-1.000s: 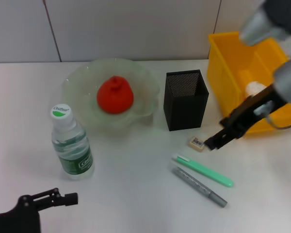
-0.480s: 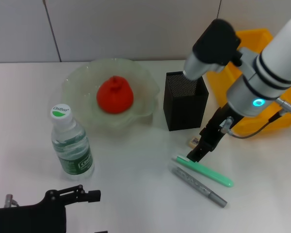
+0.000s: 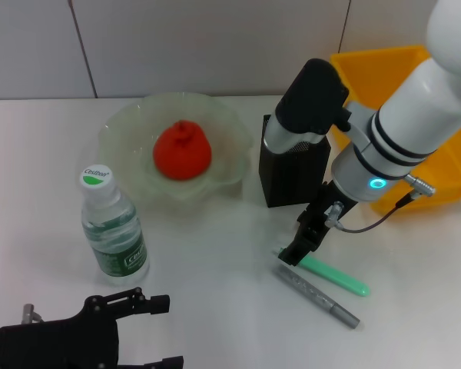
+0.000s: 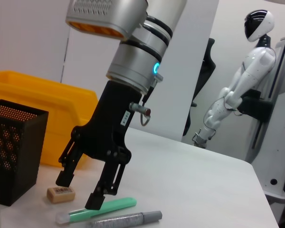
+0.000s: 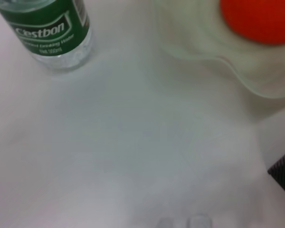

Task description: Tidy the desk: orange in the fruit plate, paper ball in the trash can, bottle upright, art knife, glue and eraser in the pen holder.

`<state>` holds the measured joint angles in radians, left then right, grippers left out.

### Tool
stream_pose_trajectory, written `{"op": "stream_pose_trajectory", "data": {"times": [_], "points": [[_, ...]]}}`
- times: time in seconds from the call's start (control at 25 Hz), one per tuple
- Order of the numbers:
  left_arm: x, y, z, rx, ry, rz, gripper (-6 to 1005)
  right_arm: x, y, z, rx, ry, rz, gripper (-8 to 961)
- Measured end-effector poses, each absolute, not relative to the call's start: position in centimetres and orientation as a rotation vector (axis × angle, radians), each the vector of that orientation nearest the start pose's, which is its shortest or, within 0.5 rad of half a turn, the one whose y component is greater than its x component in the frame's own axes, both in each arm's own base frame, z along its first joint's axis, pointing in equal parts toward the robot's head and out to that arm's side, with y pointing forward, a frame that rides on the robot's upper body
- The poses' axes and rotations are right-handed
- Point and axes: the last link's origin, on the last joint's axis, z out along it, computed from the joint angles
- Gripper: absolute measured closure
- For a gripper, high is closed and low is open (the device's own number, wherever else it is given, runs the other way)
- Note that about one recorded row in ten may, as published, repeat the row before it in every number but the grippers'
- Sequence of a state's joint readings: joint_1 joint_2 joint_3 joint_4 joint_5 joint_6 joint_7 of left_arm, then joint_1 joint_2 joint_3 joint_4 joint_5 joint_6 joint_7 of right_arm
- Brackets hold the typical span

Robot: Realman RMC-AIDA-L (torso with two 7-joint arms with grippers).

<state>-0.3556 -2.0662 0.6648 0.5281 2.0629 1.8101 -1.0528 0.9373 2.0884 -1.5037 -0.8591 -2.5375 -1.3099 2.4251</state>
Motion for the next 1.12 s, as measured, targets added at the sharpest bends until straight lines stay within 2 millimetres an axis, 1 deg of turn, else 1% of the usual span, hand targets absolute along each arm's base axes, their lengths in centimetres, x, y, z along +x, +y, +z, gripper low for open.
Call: {"op": "stream_pose_trajectory", "data": {"times": [0.28, 0.72, 0.96, 1.12], "points": [[-30.2, 23.6, -1.5, -2.861, -0.496, -0.86, 135, 14.7, 39.4, -8.1, -2.753, 0.6, -0.618, 332], [-30.4, 23.7, -1.6, -2.852, -0.505, -0.843, 135, 14.8, 39.6, -8.4, -2.736, 0.609, -0.615, 336], [-30.4, 23.7, -1.6, -2.849, -0.507, -0.839, 135, 14.9, 39.2, -8.9, -2.742, 0.594, -0.643, 339], [-30.5, 23.7, -1.6, -2.847, -0.507, -0.837, 135, 14.8, 39.0, -9.2, -2.734, 0.591, -0.657, 502]]}}
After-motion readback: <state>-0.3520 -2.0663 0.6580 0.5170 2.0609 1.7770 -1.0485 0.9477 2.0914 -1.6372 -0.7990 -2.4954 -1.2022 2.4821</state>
